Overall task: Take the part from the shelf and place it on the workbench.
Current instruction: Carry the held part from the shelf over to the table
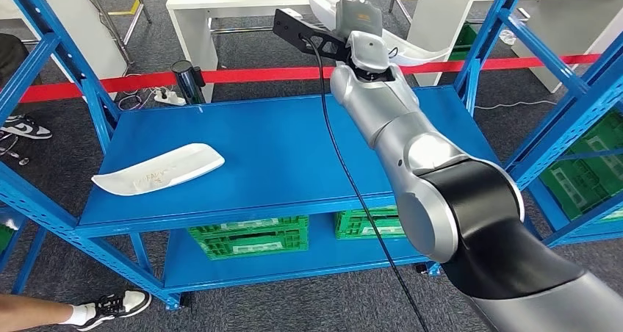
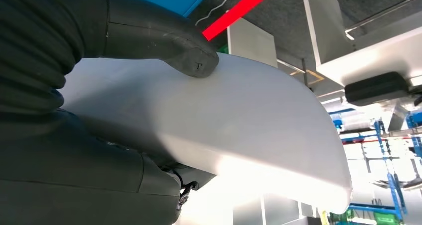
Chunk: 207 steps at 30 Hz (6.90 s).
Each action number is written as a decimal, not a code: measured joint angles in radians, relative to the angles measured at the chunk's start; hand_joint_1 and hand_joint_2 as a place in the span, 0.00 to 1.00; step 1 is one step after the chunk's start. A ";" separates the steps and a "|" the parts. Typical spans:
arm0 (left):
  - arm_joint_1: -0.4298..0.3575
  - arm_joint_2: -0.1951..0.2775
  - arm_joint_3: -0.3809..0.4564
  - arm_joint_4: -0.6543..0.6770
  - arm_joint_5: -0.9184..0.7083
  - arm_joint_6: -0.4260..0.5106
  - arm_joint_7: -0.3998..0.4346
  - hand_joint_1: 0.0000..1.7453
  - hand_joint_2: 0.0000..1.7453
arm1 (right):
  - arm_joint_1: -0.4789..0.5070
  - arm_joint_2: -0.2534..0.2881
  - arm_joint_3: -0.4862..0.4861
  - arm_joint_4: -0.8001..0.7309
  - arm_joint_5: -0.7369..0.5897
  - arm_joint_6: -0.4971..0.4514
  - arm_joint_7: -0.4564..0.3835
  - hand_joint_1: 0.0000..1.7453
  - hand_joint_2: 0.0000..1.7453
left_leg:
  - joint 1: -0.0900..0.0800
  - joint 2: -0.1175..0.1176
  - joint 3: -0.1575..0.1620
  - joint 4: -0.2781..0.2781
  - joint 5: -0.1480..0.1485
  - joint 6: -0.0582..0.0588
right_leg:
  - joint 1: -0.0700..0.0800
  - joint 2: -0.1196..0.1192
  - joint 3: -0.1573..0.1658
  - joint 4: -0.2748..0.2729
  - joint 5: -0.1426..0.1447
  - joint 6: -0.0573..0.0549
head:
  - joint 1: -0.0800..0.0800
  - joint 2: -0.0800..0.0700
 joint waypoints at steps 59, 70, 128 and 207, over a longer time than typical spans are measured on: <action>-0.013 0.005 -0.008 -0.002 -0.001 0.002 0.009 0.00 1.00 | 0.005 -0.003 0.000 -0.008 -0.005 -0.002 0.008 0.90 1.00 | 0.005 0.007 -0.036 -0.004 0.028 0.001 | 0.008 -0.007 -0.085 0.173 -0.013 0.000 | 0.009 0.000; -0.013 0.002 -0.008 -0.002 -0.001 0.002 0.011 0.00 1.00 | -0.005 0.003 0.000 -0.011 -0.006 -0.004 0.008 0.90 1.00 | 0.011 0.006 -0.117 0.186 -0.107 -0.057 | 0.011 -0.011 -0.005 -0.070 0.050 -0.052 | 0.007 0.000; 0.008 0.009 -0.008 -0.008 0.040 0.002 -0.020 0.00 1.00 | 0.526 0.094 0.390 -0.542 -0.755 0.084 -0.506 0.90 1.00 | 0.005 0.017 0.053 -0.020 -0.045 -0.022 | 0.015 -0.004 -0.018 -0.054 0.039 -0.014 | 0.004 0.000; 0.024 0.026 0.011 -0.011 0.094 0.002 -0.028 0.00 1.00 | 0.875 -0.193 0.771 -1.253 -1.032 0.180 -0.436 0.90 1.00 | 0.011 0.014 -0.137 0.222 -0.125 -0.058 | 0.011 -0.006 0.045 -0.078 -0.009 -0.053 | -0.003 0.000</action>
